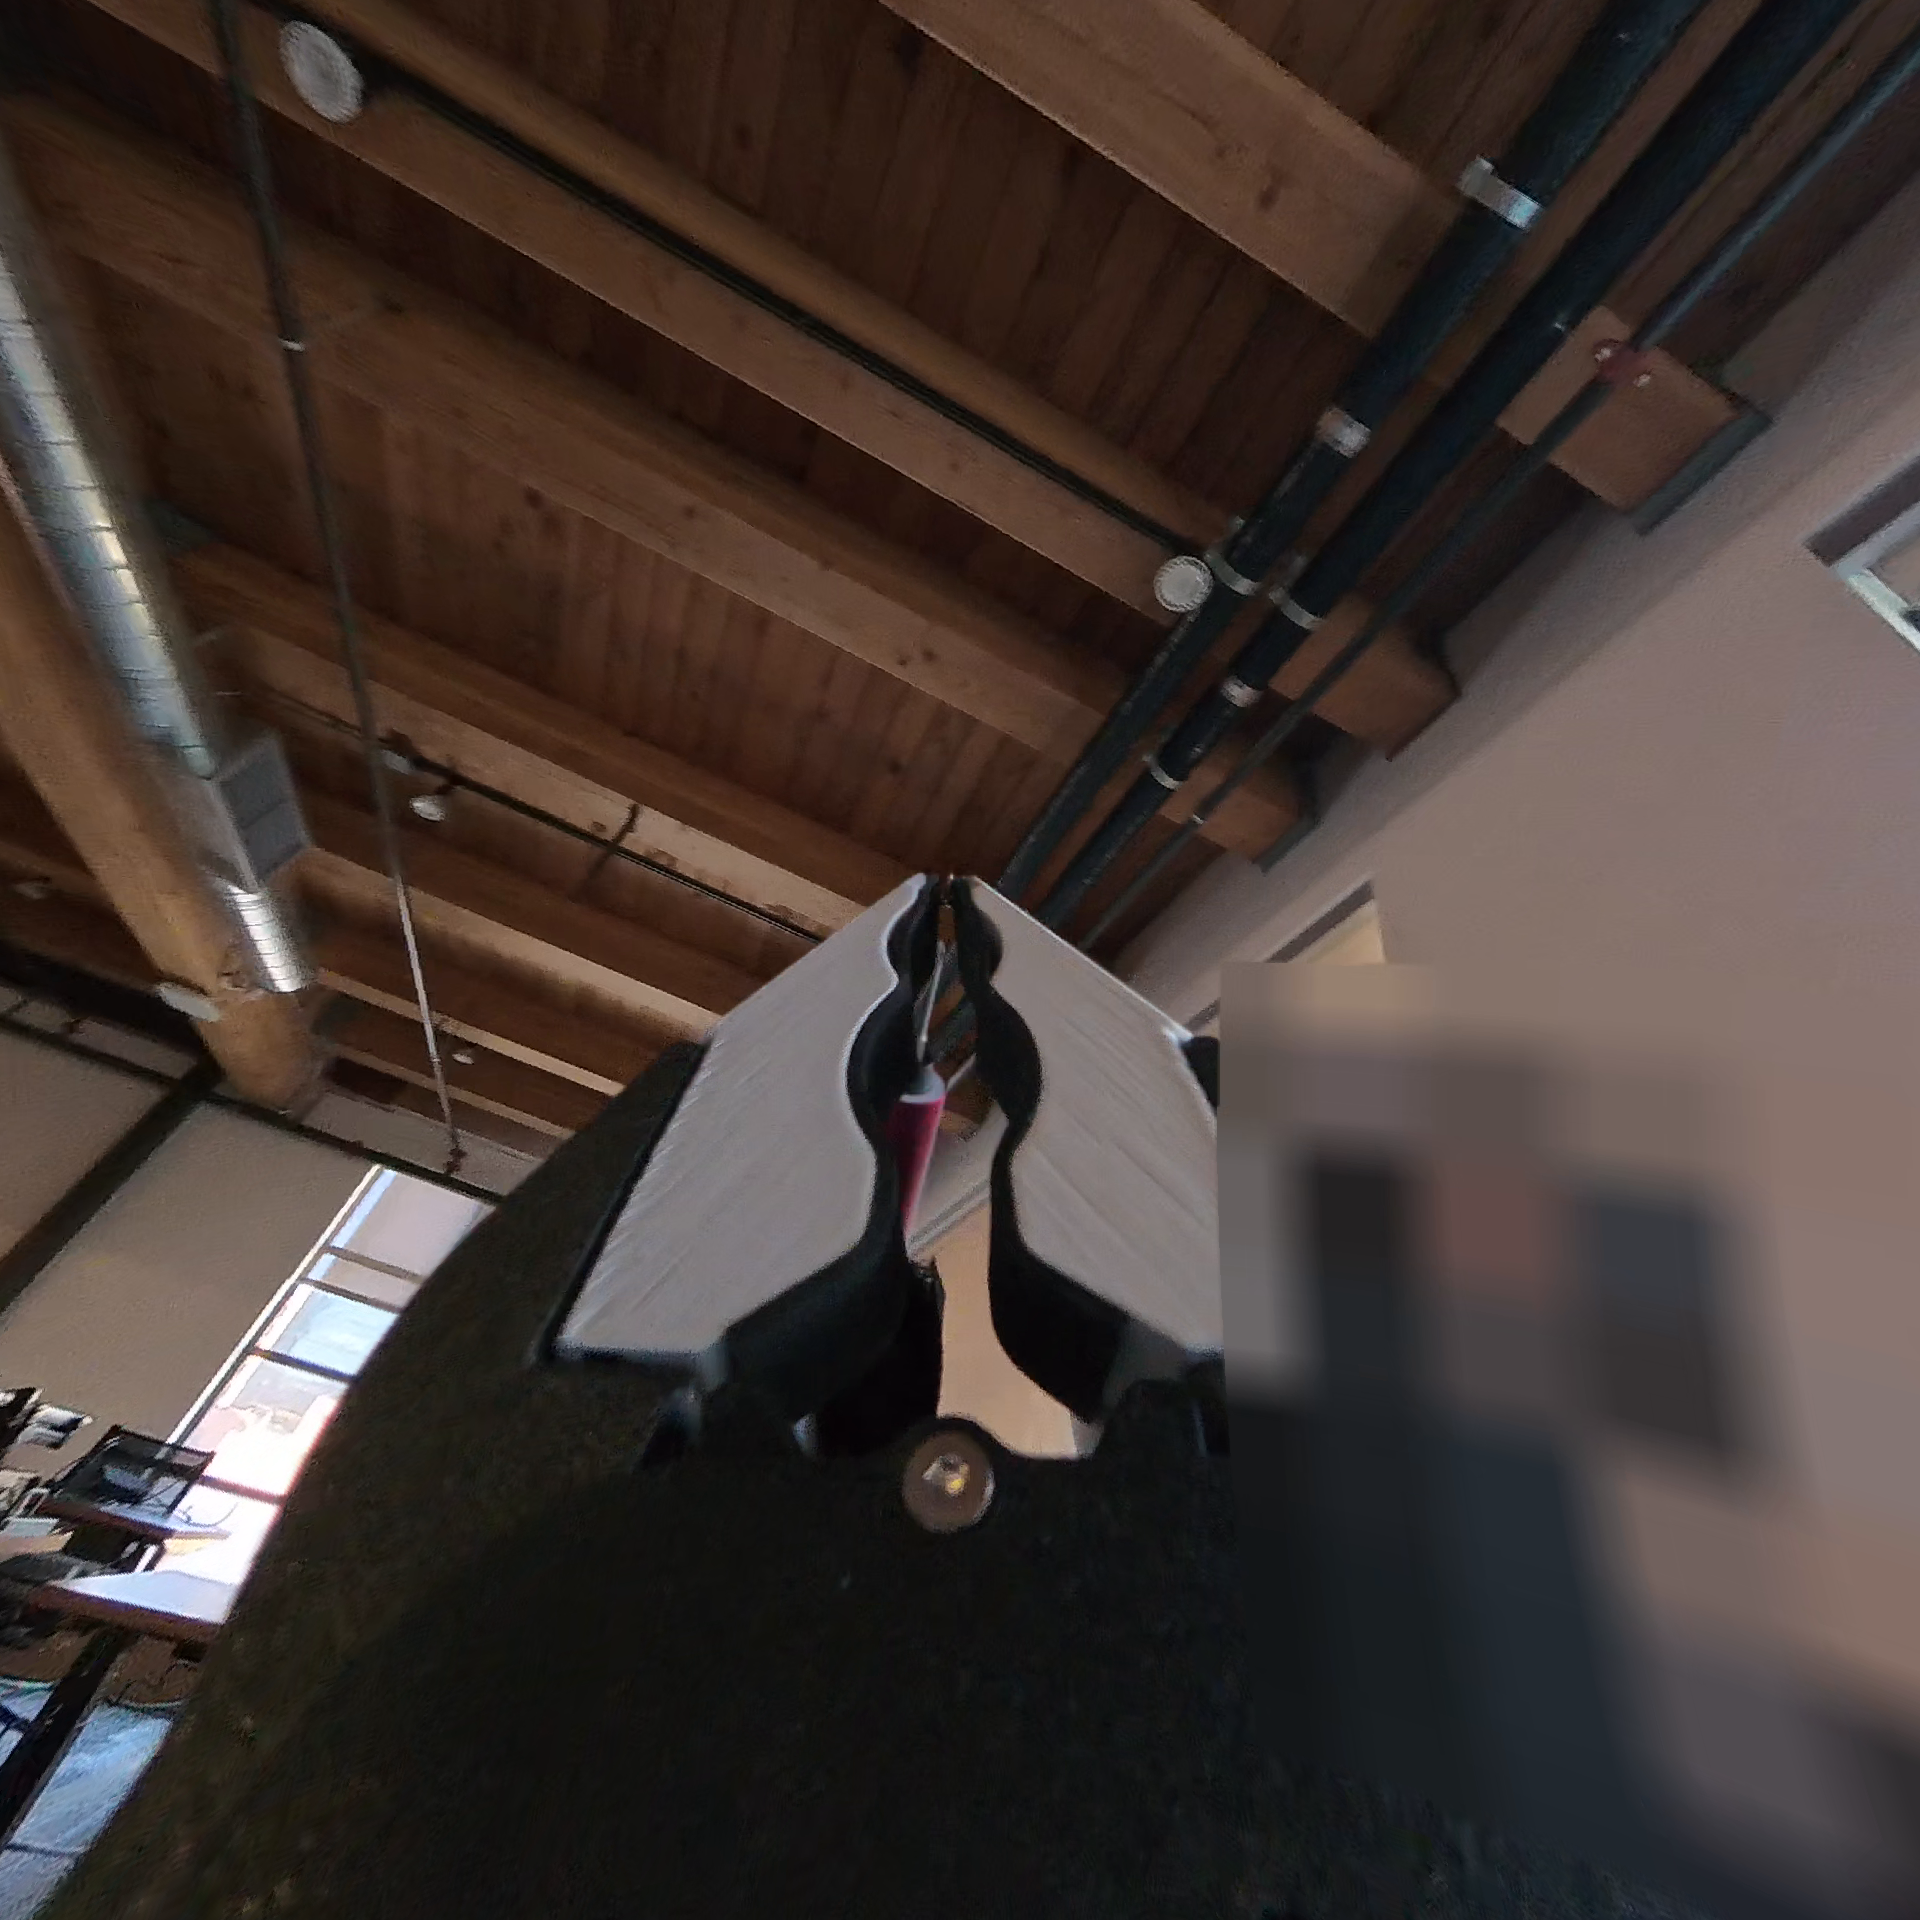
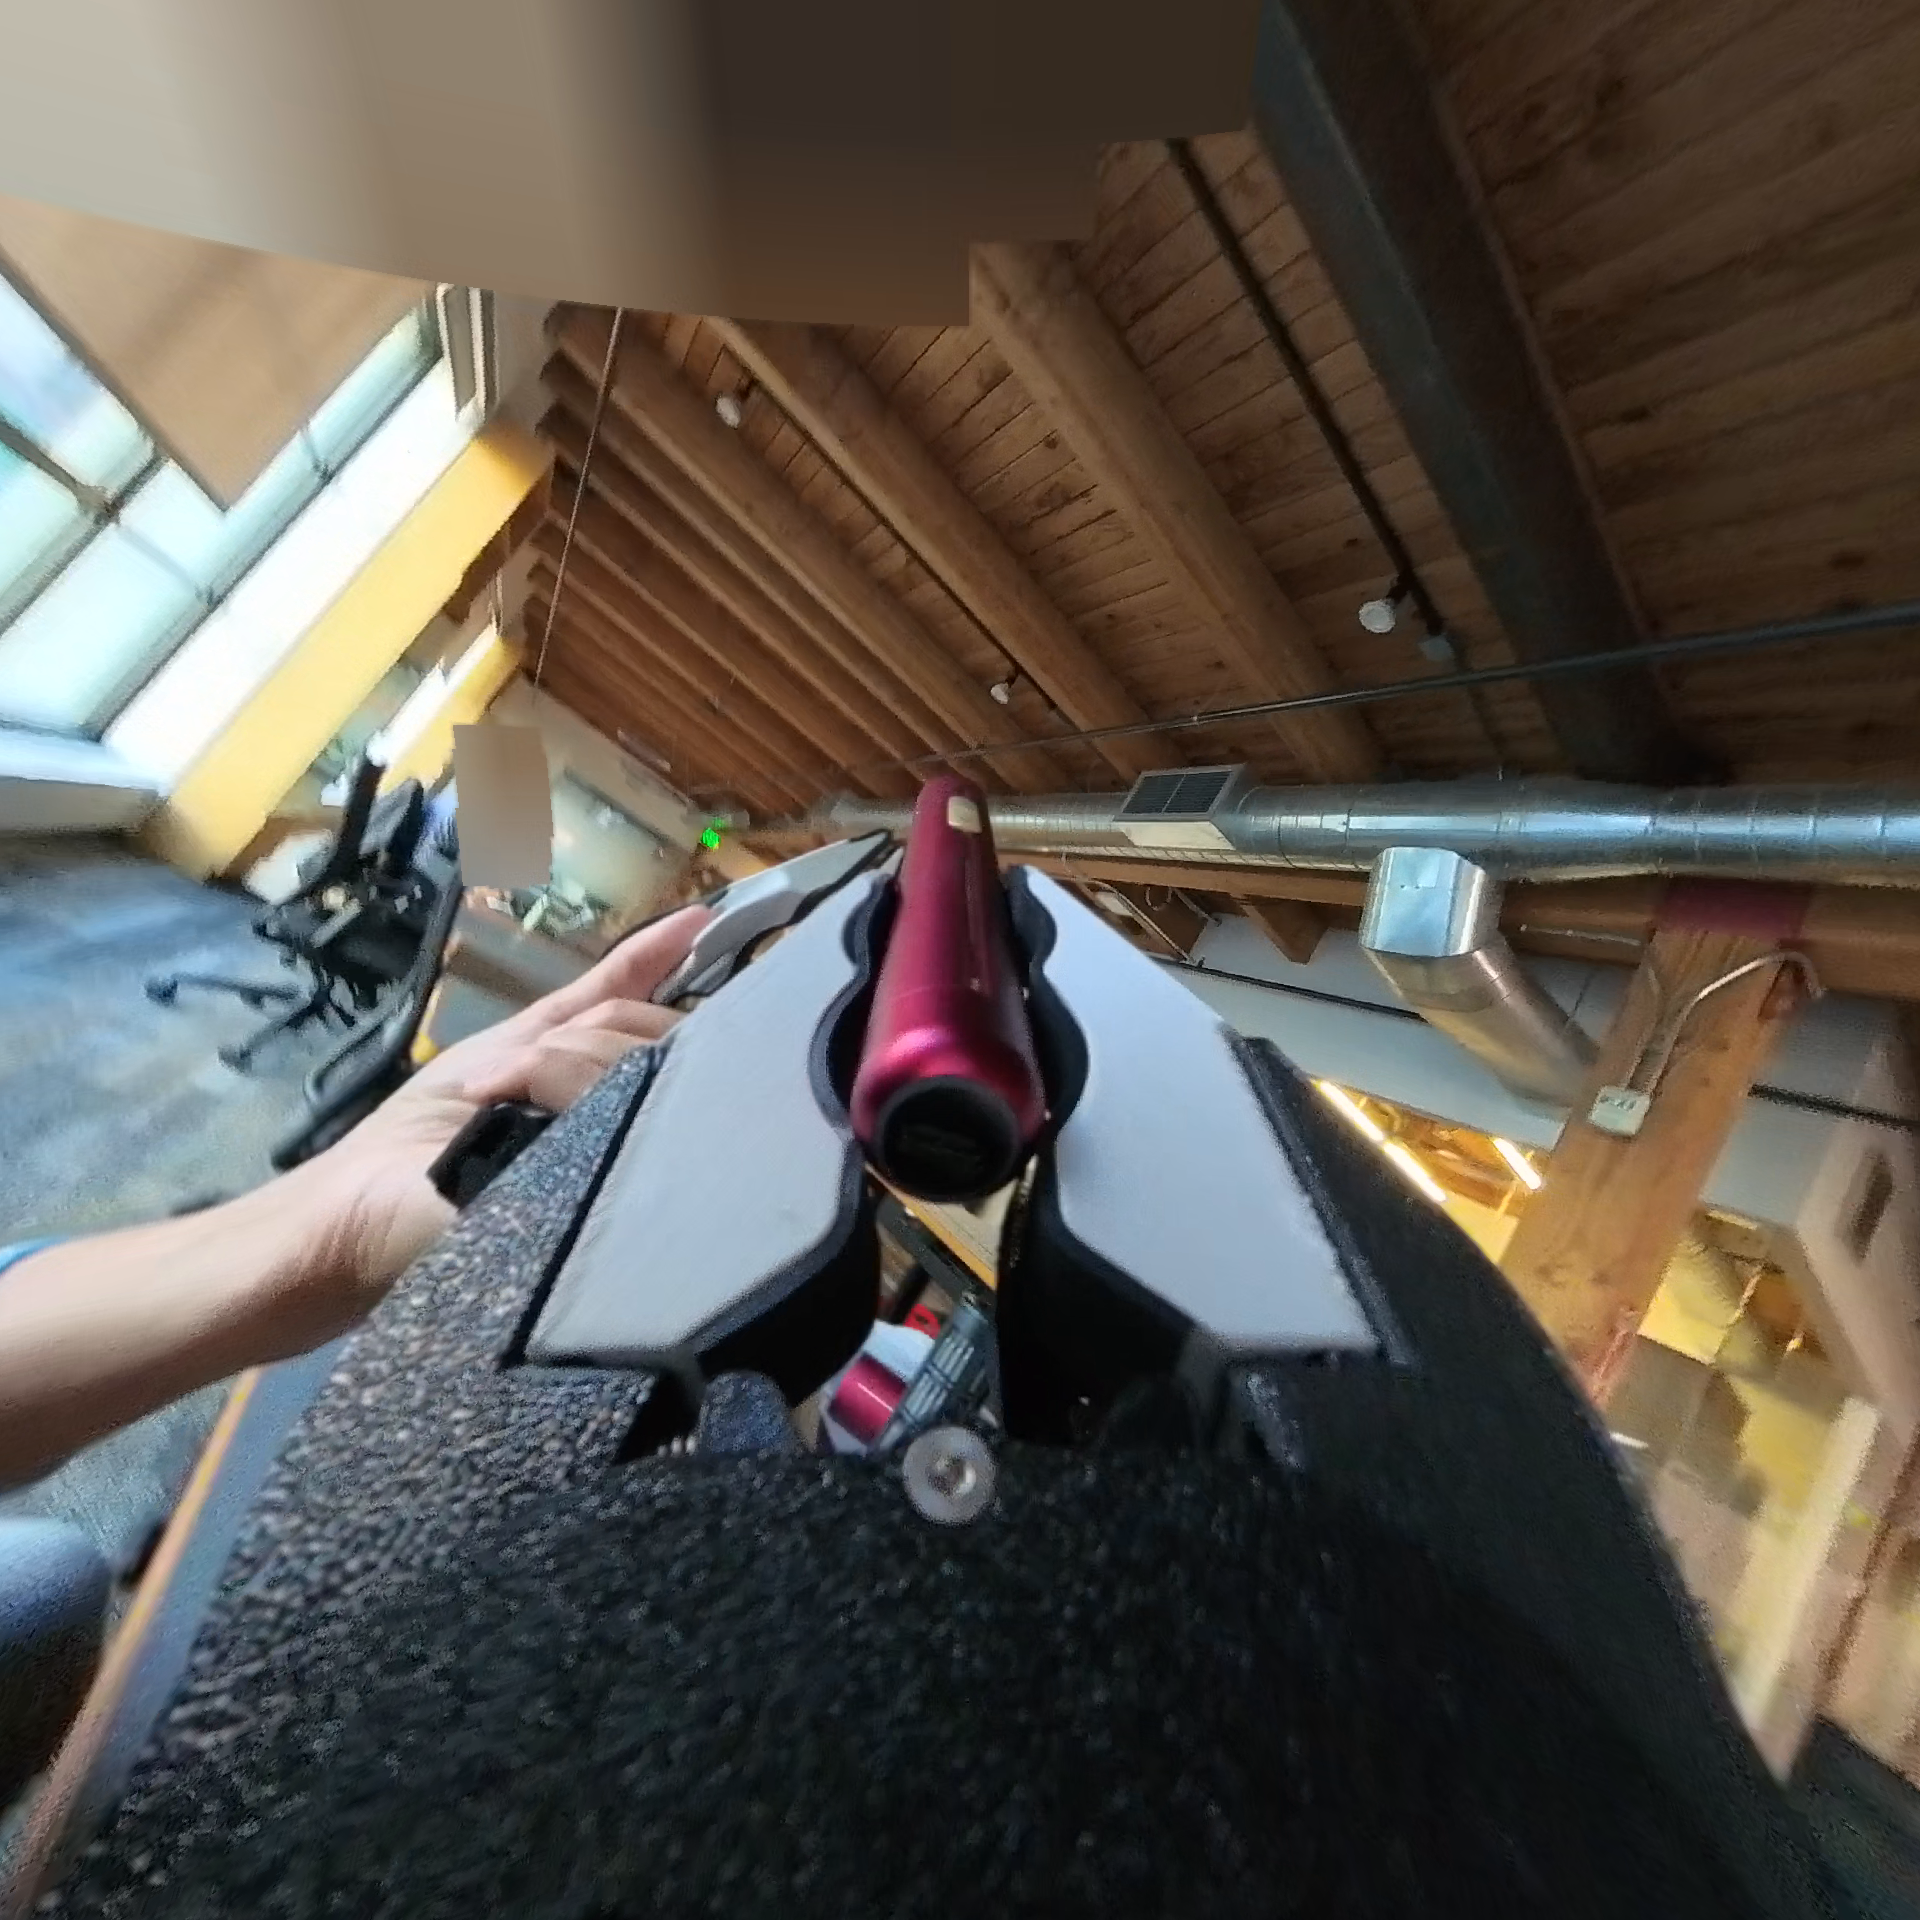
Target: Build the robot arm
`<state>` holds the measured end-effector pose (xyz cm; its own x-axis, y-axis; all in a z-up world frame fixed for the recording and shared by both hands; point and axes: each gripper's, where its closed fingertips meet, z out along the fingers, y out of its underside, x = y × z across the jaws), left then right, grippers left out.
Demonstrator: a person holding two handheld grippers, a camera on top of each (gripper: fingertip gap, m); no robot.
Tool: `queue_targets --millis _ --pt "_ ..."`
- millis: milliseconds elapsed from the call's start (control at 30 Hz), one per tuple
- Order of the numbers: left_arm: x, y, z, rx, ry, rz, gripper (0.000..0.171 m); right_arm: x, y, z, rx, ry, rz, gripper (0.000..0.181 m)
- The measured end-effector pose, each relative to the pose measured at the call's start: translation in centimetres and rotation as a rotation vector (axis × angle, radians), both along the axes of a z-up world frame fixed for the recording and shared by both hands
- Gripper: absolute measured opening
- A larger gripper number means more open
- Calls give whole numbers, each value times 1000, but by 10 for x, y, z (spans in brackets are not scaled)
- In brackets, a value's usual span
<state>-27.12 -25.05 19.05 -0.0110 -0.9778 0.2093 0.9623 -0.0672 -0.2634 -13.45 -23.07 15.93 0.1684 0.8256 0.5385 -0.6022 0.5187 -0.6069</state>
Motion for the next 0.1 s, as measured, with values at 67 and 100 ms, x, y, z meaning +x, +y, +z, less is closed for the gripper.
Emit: queue_targets --millis 67,100 --pt "4 -10 2 40 16 -20 2 -9 -16 -4 69 -39 -58 20" --pt "6 -14 3 56 25 -28 2 -13 -21 -6 96 -51 -90 21"
